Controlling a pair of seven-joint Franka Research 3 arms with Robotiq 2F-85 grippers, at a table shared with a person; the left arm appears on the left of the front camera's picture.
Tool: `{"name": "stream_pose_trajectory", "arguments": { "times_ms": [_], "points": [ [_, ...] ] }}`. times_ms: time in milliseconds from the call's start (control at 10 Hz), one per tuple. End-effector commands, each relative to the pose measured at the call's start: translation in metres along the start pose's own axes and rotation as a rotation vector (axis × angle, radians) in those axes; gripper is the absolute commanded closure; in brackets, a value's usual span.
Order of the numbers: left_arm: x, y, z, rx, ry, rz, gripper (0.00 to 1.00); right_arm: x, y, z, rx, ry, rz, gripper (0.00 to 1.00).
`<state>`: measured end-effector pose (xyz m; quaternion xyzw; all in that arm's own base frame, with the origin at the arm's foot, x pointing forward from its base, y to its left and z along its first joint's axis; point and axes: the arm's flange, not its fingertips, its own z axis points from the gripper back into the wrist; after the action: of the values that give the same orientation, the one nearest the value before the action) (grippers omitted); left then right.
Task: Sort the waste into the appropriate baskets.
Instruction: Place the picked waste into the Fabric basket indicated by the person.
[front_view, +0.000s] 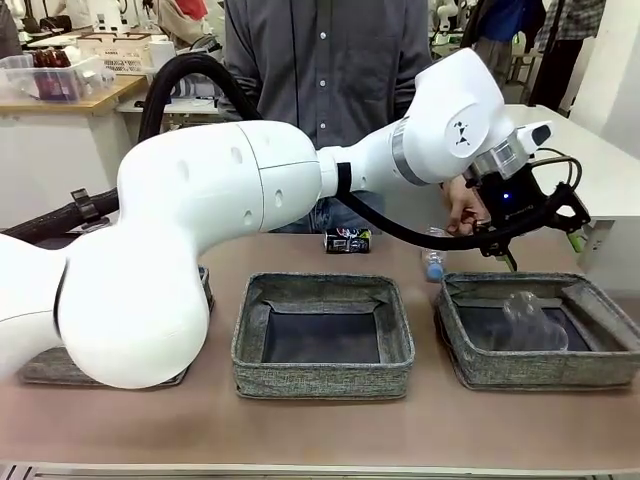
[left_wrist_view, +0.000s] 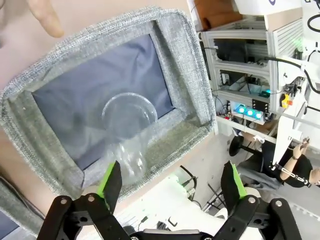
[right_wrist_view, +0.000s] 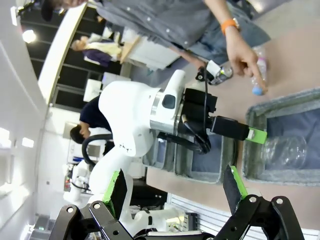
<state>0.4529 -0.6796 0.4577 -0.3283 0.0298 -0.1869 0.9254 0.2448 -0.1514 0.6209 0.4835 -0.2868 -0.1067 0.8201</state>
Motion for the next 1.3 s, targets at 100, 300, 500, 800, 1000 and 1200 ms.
{"name": "stream_pose_trajectory", "arguments": {
  "times_ms": [100,300,500,800,1000,1200],
  "points": [
    [0.025,-0.010,0.004,0.065,0.014,0.037,0.00,0.001,0.001,0.003,0.002,0.006,0.010,0.00],
    [0.012,-0.004,0.017,0.118,0.124,0.009,0.00,0.000,0.000,0.000,0.000,0.000,0.000,0.00],
    [-0.010,0.007,0.052,0.191,0.272,-0.003,0.00,0.008,-0.003,-0.008,-0.004,0.024,-0.026,0.00],
    [-0.050,0.043,0.138,0.259,0.409,-0.031,0.00,0.031,-0.006,-0.045,-0.032,0.142,-0.057,0.00],
    [-0.081,0.074,0.183,0.371,0.375,0.031,0.00,0.051,-0.007,-0.089,-0.034,0.249,-0.099,0.00],
    [-0.118,0.102,0.221,0.524,0.508,0.126,0.00,0.067,-0.011,-0.143,-0.054,0.364,-0.146,0.00]
  ]
}}
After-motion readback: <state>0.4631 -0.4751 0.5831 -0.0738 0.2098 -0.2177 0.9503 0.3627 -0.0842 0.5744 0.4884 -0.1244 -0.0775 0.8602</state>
